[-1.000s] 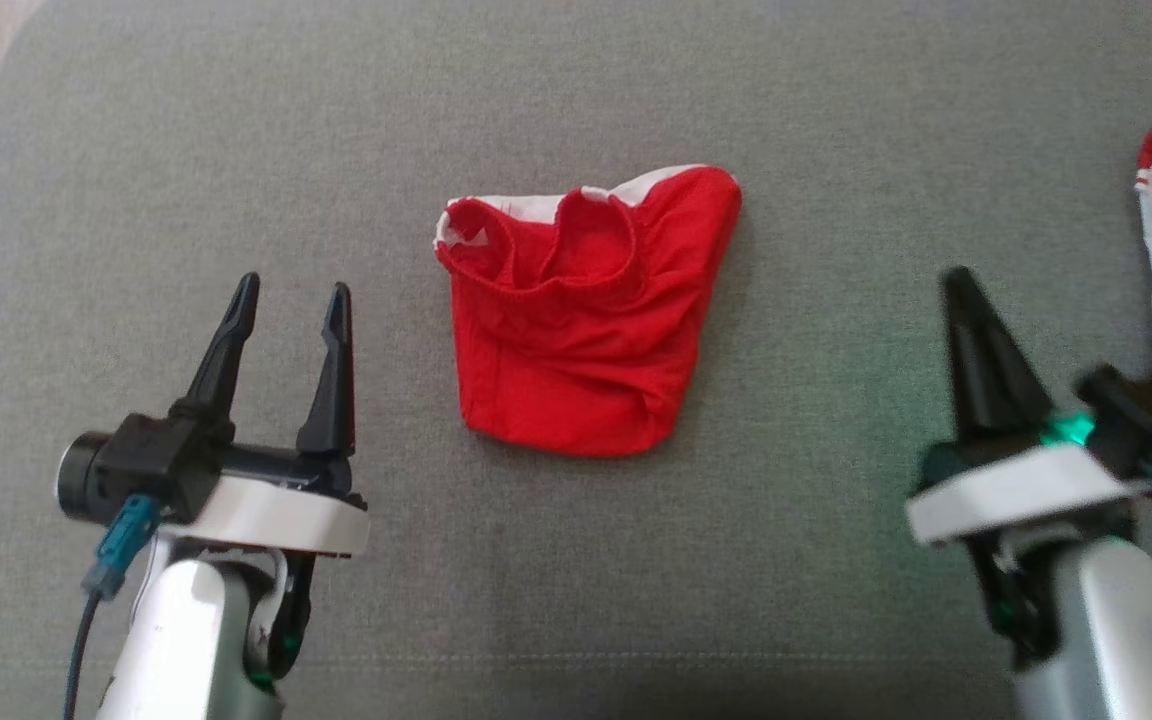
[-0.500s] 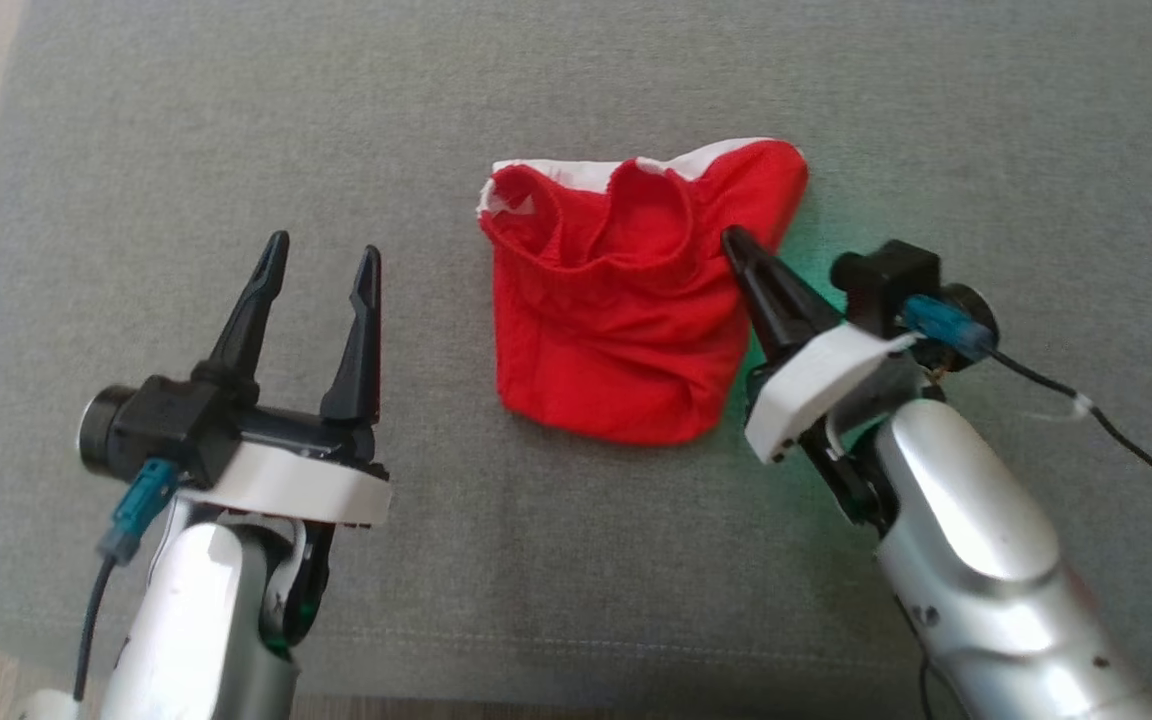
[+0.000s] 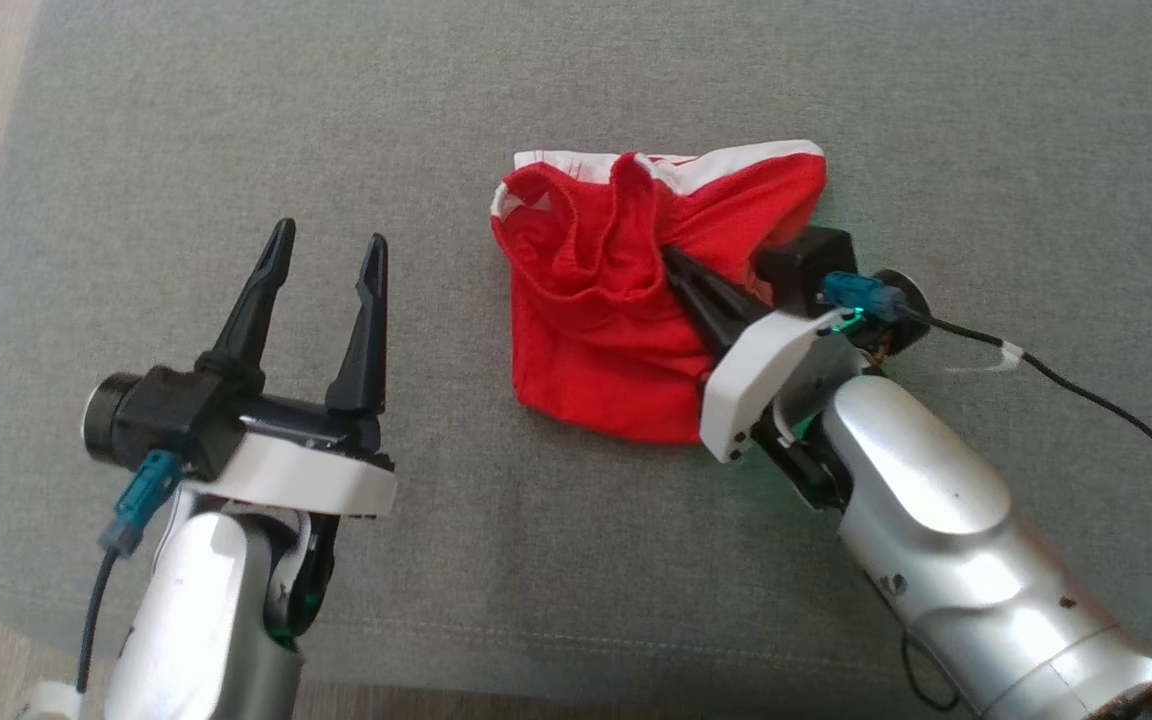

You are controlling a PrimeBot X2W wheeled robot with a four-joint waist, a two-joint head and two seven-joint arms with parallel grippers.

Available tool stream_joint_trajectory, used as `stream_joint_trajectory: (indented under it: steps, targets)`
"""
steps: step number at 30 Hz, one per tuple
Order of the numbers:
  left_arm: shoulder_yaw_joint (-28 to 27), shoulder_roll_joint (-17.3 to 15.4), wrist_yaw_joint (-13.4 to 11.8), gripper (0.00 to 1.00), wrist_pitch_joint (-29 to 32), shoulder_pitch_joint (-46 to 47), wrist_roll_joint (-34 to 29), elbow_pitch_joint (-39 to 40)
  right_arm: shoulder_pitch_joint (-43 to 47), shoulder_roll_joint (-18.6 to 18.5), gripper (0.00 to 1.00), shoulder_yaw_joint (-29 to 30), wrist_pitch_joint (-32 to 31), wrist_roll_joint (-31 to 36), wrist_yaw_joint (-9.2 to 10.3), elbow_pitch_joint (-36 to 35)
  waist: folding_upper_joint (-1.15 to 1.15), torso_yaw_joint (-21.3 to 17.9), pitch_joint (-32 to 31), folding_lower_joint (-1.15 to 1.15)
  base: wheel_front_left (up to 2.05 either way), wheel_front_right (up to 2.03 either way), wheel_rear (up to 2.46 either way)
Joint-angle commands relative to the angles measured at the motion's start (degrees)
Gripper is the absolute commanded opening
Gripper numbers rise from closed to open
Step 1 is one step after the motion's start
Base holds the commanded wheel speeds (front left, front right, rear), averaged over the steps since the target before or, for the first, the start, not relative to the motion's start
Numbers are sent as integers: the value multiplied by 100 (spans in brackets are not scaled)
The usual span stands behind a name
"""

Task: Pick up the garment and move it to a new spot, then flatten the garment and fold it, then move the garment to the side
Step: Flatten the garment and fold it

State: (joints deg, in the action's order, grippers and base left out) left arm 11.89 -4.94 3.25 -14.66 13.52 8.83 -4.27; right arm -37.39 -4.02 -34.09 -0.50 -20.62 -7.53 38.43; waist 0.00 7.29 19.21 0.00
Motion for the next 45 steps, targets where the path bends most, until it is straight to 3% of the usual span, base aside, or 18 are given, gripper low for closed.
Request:
stream_joint_trajectory:
  steps: [1, 15, 26, 28, 29, 34, 42, 43, 45]
  targets:
    - [-203, -52, 16, 100, -32, 238, 35, 195, -131, 113, 0, -124, 18, -53, 4, -142, 0, 13, 9, 0, 0, 0, 0]
    - [-228, 17, 69, 100, -33, 273, 35, 171, -400, 113, 0, -1435, -34, -768, 4, -193, 0, 124, 81, 0, 0, 0, 0]
    - [-231, 56, 110, 100, -33, 303, 12, 141, -590, 114, 0, -1511, 422, -1084, 4, 64, 0, 164, 156, 0, 0, 0, 0]
    - [-244, 60, 117, 100, -33, 303, 10, 122, -578, 114, 50, -1563, 605, -1121, 4, 4, 0, 155, 140, 0, 0, 0, 0]
    - [-248, 61, 119, 100, -33, 299, 6, 111, -565, 114, 100, -1589, 716, -1131, 4, -50, 0, 151, 127, 0, 0, 0, 0]
    - [-298, 57, 106, 100, -33, 224, -32, 89, -483, 114, 100, -1215, 1368, -904, 4, -309, 0, 74, 25, 0, 0, 0, 0]
    - [-410, 0, 31, 100, -34, 22, -87, 97, 449, -111, 100, 1190, 1546, 253, 4, -1474, 0, -127, -214, 0, 0, 0, 0]
    - [-410, 0, 31, 100, -34, 22, -87, 97, 449, -111, 100, 1190, 1546, 253, 4, -1474, 0, -127, -214, 0, 0, 0, 0]
    - [-437, -19, 7, 100, -34, -15, -109, 131, 883, -191, 100, 1745, 1546, 532, 4, -1910, 0, -174, -269, 0, 0, 0, 0]
